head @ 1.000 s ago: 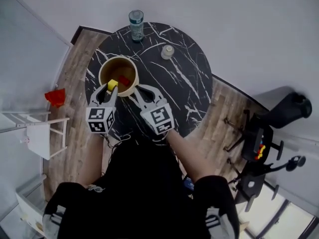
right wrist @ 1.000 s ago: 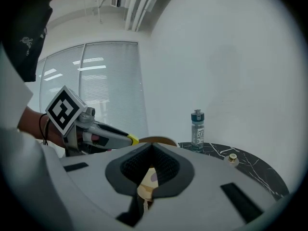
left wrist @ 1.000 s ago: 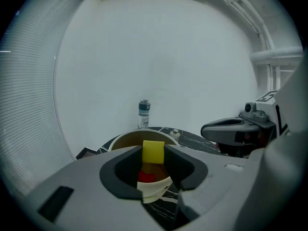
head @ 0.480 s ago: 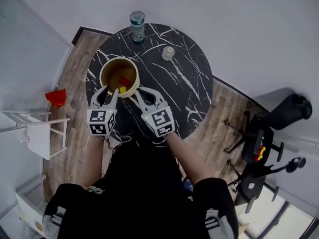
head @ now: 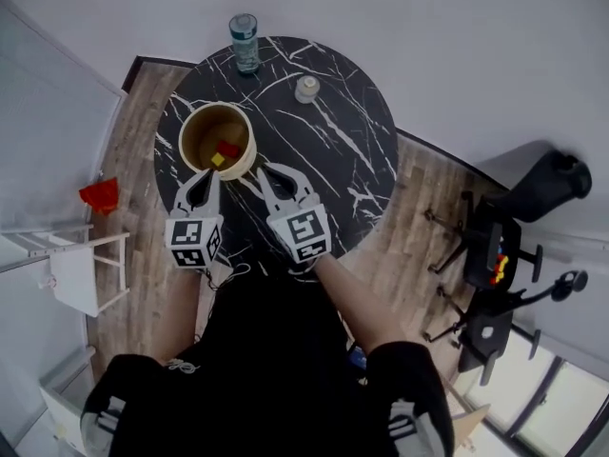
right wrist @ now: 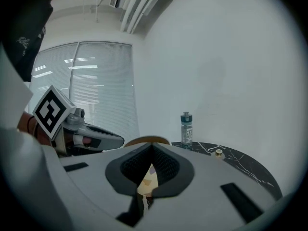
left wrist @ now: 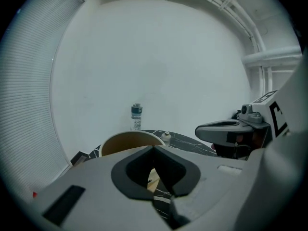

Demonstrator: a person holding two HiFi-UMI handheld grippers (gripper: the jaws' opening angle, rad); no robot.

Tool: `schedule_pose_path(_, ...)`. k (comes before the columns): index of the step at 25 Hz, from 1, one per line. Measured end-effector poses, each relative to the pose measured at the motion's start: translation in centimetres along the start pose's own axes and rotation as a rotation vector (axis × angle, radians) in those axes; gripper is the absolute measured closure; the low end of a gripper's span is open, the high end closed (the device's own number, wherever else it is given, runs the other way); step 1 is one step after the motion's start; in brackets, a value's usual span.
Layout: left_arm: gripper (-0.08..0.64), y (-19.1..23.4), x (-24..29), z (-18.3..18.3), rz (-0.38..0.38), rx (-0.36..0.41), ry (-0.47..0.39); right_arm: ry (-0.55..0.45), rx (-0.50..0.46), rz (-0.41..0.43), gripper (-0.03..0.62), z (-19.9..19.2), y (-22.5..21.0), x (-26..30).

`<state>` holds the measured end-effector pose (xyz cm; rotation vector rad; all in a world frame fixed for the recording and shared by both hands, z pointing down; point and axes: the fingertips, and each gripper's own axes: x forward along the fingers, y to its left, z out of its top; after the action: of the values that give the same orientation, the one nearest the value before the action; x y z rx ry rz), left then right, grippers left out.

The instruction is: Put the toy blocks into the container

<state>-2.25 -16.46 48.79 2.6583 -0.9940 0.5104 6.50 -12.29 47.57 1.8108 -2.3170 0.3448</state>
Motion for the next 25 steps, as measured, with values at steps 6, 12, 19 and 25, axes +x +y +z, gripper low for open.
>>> schedule_pose_path(6,0.560,-2.4,-0.6,-0.5,-0.044,0.033,-0.015,-0.032,0.013,-0.103,0.595,-0.2,-0.8,-2.9)
schedule_pose_path(12,0.560,-5.9,-2.0,1.0,-0.036,0.057,-0.077,-0.078,-0.010,-0.114,0.595,0.6,-1.6,-6.0)
schedule_pose_path(19,0.560,-11.5,-4.7,5.1,0.001,0.093,-0.189,-0.173,-0.146,-0.139,0.595,4.5,-3.7,-12.1)
schedule_pose_path(25,0.560,-15.7,-6.9,9.0,0.031,0.116,-0.301,-0.253,-0.146,-0.176,0.595,7.6,-6.2,-18.3)
